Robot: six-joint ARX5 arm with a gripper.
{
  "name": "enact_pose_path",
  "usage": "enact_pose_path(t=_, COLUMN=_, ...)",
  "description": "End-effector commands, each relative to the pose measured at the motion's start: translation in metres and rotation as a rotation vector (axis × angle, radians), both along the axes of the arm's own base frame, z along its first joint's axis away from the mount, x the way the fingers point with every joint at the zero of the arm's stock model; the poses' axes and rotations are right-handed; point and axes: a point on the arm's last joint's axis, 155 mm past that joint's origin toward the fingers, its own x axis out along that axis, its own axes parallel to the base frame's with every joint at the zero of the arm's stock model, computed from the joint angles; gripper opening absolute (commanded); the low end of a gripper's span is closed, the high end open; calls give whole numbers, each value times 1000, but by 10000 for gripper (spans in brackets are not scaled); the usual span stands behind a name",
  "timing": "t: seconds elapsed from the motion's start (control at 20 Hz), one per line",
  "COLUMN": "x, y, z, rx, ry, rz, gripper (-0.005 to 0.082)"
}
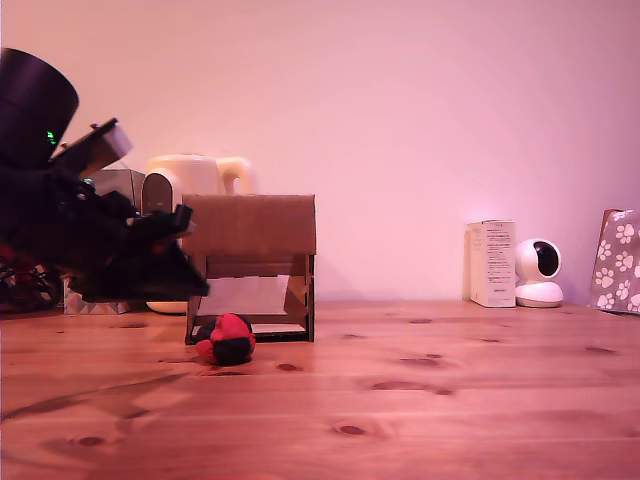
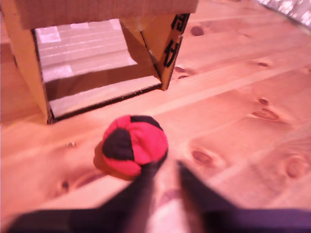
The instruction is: Drop the footbag into the cardboard dice tower
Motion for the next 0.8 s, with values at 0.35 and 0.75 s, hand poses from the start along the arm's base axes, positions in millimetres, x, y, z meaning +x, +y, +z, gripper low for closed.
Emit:
enact_pose_path(t=0.35, x=24, y=-6, z=10, rx=42, ry=-49, rz=-3, gripper=777)
enact_pose_path(t=0.75, x=45, y=-14, z=-35, rx=88, ry=22, rz=-17, gripper=777)
